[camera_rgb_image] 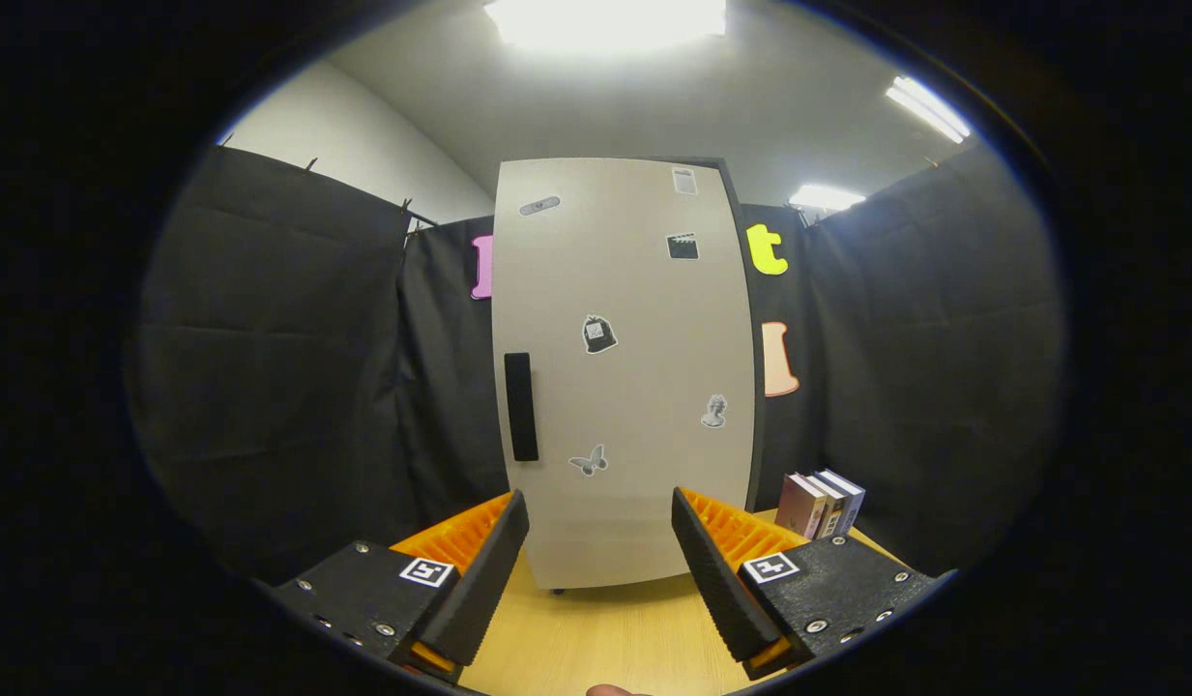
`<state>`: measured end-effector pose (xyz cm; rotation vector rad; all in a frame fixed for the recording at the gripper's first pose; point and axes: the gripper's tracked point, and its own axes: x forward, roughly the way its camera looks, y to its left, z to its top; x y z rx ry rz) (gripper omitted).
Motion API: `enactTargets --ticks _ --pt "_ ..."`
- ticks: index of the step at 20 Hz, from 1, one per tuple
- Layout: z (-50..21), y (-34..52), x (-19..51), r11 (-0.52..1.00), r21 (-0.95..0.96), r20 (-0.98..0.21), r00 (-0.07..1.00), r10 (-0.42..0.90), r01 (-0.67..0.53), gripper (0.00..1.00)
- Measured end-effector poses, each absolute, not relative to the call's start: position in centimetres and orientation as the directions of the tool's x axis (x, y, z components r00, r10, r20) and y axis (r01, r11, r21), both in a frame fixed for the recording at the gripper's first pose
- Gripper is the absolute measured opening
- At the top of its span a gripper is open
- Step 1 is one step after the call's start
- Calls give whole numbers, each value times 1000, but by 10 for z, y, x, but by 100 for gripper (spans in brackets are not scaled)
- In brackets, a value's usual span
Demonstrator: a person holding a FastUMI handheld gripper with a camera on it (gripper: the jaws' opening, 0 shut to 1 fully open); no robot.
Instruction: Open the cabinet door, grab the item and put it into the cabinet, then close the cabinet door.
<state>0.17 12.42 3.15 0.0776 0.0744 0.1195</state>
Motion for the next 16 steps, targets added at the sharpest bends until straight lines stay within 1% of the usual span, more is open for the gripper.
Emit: enactTargets --ticks 16 --pt "33 132 13 993 63 -67 992 104 -100 93"
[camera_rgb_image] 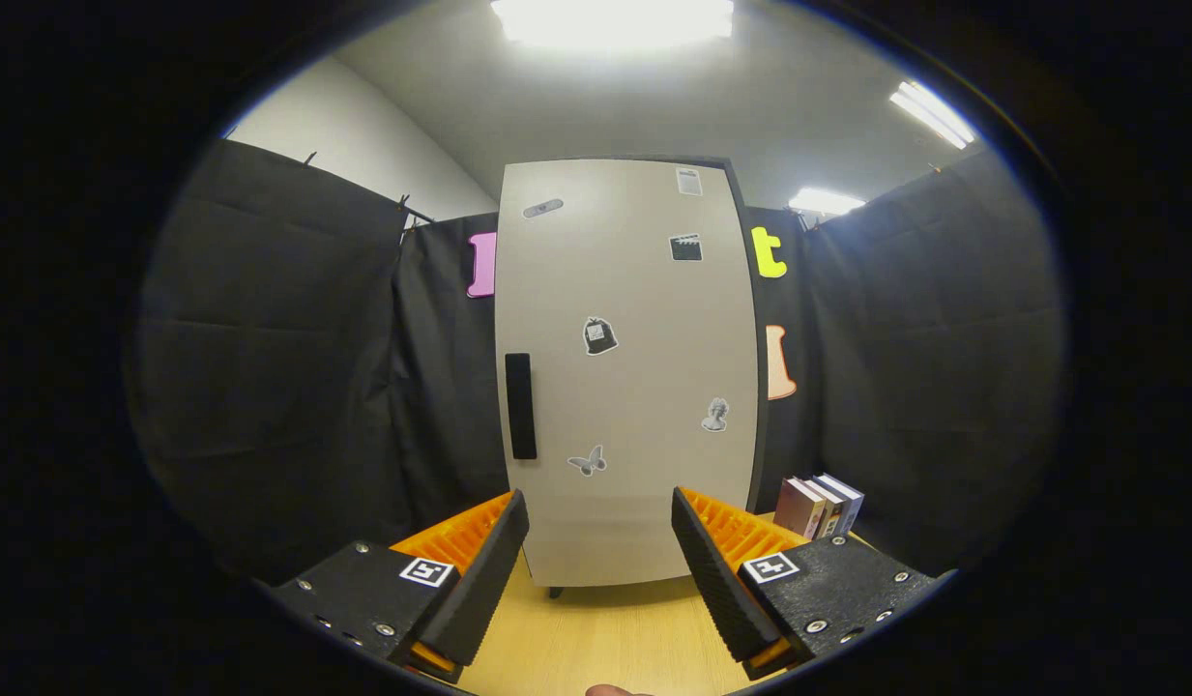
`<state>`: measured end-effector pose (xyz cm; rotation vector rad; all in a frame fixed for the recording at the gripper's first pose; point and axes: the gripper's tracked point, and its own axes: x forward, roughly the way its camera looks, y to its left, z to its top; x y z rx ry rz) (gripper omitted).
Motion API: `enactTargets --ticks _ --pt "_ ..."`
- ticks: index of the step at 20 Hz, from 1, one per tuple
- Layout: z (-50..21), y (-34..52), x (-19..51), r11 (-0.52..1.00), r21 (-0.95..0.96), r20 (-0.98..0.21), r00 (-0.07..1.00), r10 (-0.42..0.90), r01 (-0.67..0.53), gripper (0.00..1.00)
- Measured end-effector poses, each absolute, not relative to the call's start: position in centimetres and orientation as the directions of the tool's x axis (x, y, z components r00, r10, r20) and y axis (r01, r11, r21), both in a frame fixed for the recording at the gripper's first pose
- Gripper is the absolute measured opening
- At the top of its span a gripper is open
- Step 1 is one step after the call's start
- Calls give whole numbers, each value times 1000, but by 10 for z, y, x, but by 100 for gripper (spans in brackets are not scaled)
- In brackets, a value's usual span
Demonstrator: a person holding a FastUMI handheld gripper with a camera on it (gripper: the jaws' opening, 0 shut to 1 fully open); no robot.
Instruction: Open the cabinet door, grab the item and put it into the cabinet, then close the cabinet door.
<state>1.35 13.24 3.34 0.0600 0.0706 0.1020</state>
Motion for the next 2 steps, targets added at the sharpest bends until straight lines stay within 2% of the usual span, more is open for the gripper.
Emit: enactTargets --ticks 2 --pt "34 132 13 993 61 -66 993 101 -97 93"
